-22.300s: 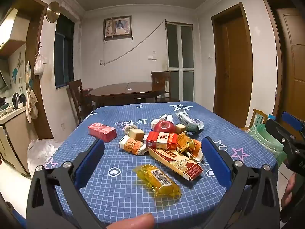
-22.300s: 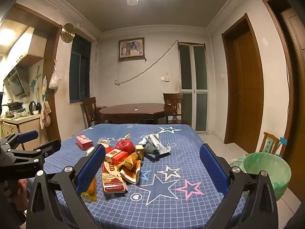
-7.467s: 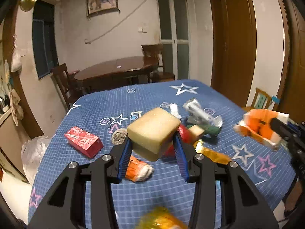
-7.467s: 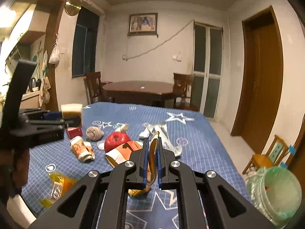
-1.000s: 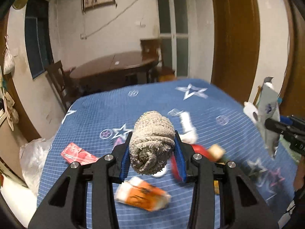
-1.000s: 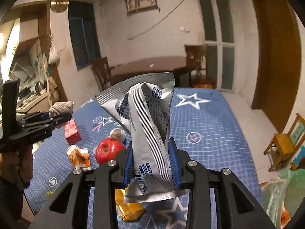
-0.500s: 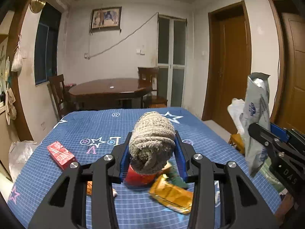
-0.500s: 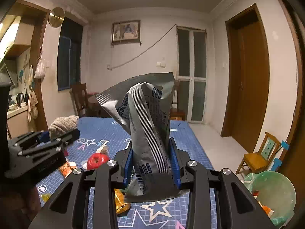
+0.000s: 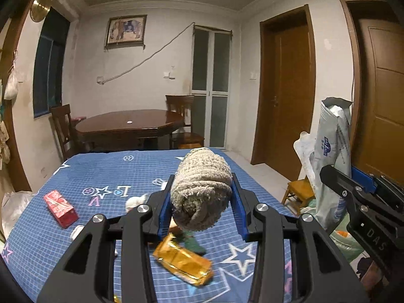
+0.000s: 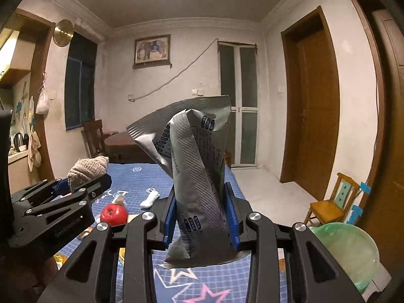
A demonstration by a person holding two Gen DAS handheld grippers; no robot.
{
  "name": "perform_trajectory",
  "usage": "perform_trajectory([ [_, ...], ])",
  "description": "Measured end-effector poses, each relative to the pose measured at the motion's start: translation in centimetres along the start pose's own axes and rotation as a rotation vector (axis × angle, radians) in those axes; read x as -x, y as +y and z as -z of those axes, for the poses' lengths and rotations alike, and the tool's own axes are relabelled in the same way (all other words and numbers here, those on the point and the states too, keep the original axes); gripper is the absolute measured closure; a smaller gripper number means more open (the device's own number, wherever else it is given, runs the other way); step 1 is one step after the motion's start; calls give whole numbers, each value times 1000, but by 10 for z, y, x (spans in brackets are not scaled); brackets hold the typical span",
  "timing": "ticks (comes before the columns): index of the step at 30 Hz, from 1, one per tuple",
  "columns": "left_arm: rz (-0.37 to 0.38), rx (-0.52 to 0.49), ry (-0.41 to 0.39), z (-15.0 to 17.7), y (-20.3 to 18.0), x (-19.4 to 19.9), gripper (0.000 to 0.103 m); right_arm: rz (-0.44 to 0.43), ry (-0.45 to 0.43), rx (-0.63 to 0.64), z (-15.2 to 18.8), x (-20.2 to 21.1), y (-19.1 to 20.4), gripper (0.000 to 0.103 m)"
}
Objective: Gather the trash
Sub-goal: 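Carry the foil packet and rolled towel with both tools over the green bin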
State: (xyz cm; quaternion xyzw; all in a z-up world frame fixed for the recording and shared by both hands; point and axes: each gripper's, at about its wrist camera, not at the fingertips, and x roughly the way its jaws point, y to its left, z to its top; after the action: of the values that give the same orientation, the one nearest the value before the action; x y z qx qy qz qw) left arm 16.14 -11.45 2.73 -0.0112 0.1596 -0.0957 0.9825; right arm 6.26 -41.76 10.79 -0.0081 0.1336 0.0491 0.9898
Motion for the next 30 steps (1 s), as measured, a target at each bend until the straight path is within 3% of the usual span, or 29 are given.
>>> perform_trajectory([
  [13,108,-52,36,-1,-62,-15,64,101,16,-48,-2,30,-80,68],
  [30,355,-169,178,5,-202,-79,64,308,215,-186,24,24,-294,68],
])
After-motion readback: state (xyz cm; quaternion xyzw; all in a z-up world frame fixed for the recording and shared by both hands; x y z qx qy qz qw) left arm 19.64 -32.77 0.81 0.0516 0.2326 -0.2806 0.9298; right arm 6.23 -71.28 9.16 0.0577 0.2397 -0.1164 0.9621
